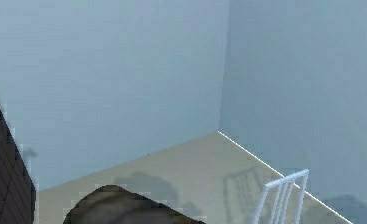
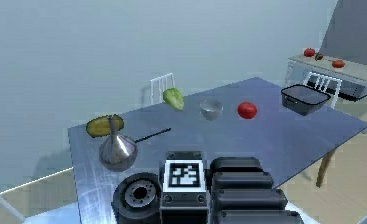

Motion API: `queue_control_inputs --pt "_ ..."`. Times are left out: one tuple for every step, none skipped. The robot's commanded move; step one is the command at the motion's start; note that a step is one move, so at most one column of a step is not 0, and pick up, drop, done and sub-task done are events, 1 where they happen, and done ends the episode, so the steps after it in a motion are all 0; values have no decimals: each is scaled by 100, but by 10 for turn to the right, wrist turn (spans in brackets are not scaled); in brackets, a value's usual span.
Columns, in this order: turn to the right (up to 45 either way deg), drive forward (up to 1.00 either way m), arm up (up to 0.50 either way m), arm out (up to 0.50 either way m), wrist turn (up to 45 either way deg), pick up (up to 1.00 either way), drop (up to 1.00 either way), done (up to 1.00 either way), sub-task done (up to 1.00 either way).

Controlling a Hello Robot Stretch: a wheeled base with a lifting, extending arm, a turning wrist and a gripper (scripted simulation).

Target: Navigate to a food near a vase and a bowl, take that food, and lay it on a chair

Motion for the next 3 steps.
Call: queue_control_inputs --pt "-450 0 0 0 0 0 0 0 0" --pt "-450 0 0 0 0 0 0 0 0" --pt "-300 0 0 0 0 0 0 0 0"
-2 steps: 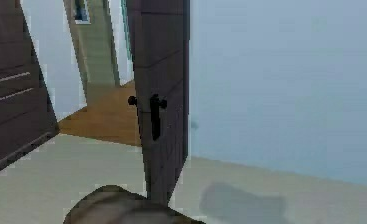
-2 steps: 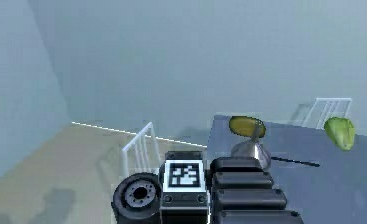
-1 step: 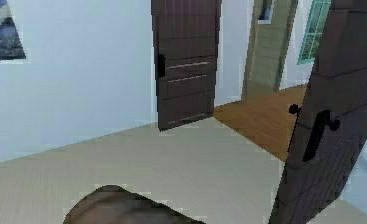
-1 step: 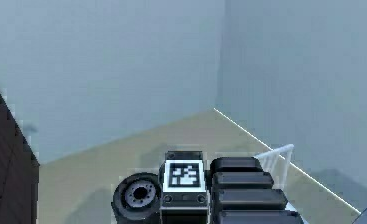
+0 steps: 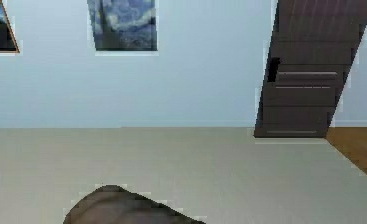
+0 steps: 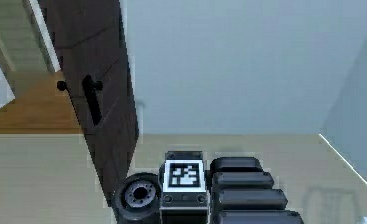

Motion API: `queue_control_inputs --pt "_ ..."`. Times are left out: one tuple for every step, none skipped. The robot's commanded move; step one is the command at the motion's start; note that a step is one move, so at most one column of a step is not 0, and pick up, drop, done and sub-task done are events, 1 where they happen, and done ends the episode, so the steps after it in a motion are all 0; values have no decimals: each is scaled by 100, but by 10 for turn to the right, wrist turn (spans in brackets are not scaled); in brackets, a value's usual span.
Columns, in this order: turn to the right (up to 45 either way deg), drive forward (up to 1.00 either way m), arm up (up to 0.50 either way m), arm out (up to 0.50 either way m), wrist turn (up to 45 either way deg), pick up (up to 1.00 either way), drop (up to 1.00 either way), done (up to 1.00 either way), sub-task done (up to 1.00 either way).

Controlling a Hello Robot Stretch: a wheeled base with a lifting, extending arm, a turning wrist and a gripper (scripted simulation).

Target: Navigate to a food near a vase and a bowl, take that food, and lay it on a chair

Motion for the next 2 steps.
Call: queue_control_inputs --pt "0 15 0 0 0 0 0 0 0" --pt "450 0 0 0 0 0 0 0 0"
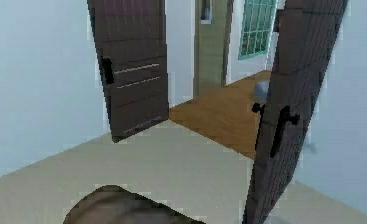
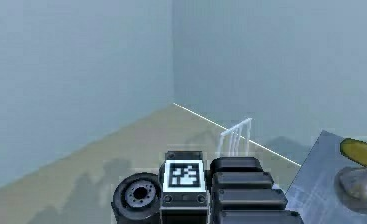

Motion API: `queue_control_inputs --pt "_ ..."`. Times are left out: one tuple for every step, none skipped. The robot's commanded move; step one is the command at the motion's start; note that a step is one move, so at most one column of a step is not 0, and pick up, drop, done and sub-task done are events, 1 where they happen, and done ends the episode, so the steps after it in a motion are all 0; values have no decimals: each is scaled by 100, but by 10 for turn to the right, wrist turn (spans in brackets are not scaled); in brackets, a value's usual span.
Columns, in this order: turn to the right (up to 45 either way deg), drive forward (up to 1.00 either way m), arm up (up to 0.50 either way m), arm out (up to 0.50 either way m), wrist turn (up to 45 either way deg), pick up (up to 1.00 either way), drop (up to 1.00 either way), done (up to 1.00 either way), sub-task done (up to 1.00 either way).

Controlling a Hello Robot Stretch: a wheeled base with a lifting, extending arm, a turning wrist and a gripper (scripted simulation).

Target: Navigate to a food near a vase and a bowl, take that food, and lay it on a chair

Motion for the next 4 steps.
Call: queue_control_inputs --pt "150 0 0 0 0 0 0 0 0" --pt "0 30 0 0 0 0 0 0 0" --pt "450 0 0 0 0 0 0 0 0" --pt "330 0 0 0 0 0 0 0 0"
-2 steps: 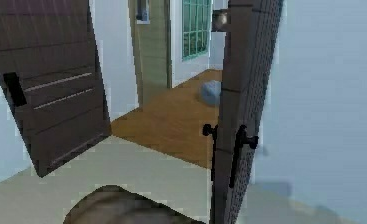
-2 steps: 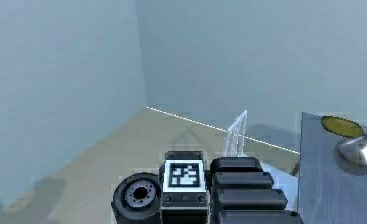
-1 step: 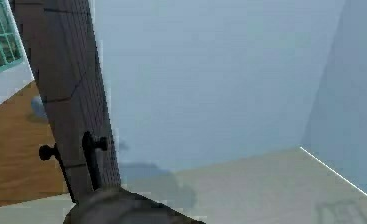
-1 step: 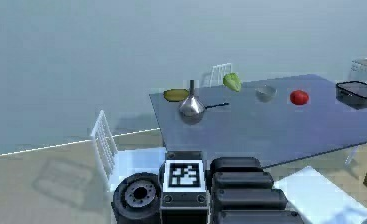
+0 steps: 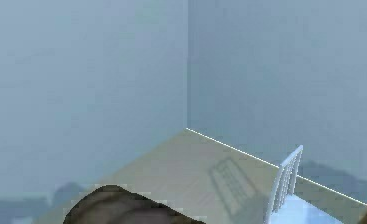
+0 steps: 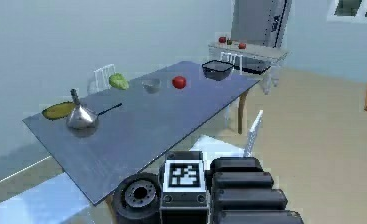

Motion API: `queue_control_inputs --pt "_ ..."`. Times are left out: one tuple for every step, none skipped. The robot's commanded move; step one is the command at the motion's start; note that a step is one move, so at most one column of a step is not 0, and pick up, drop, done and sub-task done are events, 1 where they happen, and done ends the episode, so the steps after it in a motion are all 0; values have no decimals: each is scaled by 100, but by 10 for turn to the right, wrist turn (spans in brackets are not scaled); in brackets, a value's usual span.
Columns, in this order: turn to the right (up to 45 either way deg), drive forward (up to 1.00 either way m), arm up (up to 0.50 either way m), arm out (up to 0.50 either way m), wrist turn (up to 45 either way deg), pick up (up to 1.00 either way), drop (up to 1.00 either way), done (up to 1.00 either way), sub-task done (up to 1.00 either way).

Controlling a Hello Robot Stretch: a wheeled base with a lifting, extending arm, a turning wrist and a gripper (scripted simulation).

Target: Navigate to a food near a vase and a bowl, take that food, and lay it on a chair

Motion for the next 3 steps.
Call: queue_control_inputs --pt "0 65 0 0 0 0 0 0 0" --pt "450 0 0 0 0 0 0 0 0" --pt "450 0 0 0 0 0 0 0 0"
